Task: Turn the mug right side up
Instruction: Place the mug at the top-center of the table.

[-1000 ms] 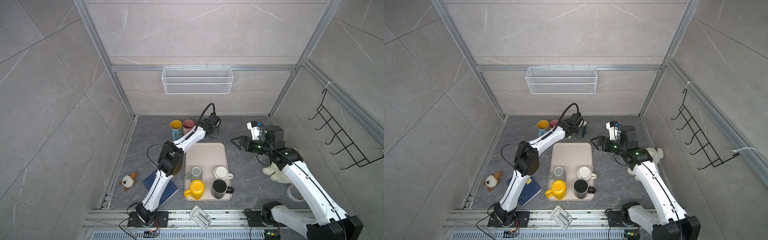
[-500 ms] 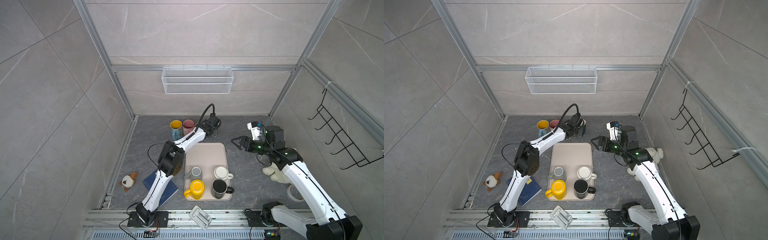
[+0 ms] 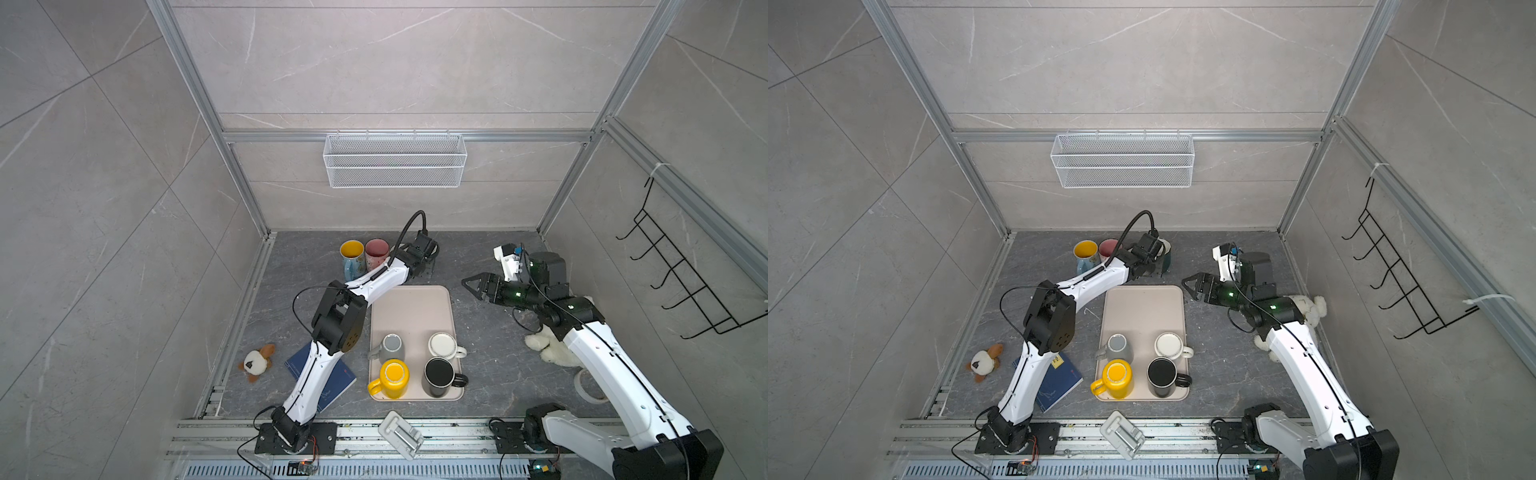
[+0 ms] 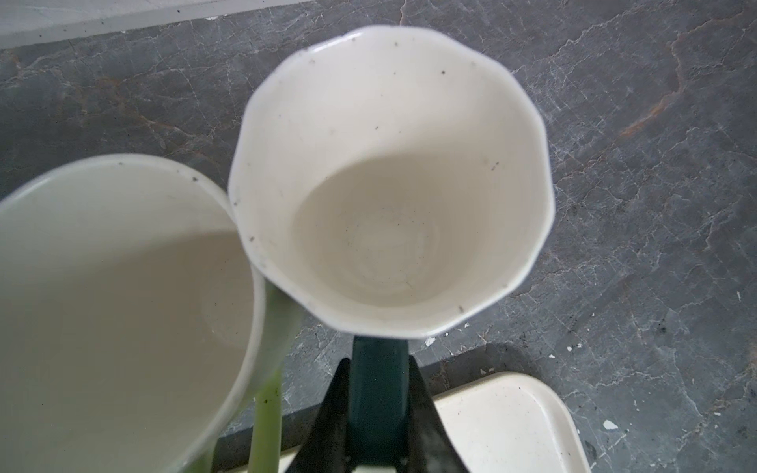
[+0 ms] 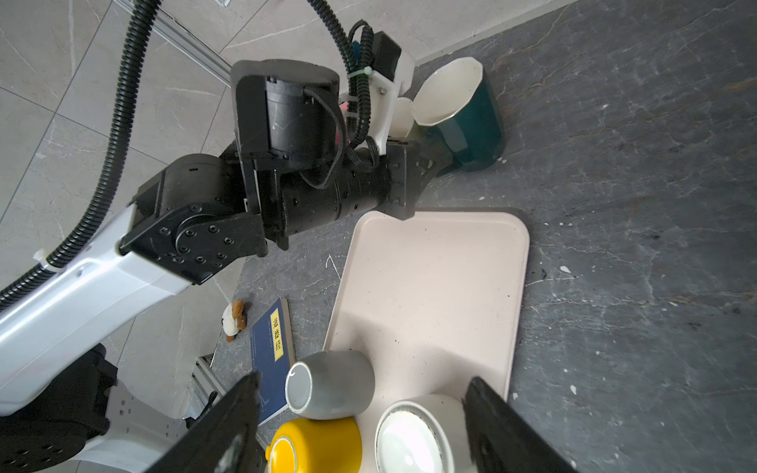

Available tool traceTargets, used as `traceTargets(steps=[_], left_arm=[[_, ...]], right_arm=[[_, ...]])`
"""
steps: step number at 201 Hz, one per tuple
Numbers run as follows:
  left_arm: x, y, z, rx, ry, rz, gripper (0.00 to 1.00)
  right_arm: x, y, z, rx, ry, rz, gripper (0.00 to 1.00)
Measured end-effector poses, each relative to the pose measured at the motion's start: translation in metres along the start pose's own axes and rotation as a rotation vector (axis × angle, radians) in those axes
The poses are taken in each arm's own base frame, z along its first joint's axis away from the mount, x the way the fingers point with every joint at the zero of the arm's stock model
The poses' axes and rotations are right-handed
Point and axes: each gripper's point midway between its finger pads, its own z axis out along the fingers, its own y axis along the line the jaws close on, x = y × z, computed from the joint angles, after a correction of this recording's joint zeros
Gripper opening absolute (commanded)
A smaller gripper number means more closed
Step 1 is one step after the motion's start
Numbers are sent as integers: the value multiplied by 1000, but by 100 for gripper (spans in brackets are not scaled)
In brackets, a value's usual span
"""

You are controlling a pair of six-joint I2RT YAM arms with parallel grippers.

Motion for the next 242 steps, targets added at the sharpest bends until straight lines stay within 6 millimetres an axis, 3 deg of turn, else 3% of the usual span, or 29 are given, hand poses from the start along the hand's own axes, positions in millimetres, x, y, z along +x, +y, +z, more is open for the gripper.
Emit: traceTargets(steps=[36, 86, 137, 206, 242], left_arm=[[3, -2, -1, 2, 4, 4, 7], [6, -2, -1, 3, 12, 6, 23], [20, -1, 1, 5, 61, 4, 31], [22, -1, 1, 6, 68, 0, 45], [24, -4, -12, 13, 69, 4, 49]], right_arm=[[0, 0, 2, -2, 2, 8, 80], [0, -2, 3, 0, 6, 10, 80], [0, -2, 4, -1, 4, 9, 80], [3, -5, 5, 2, 11, 14, 80], [4, -4, 5, -2, 13, 14, 80]])
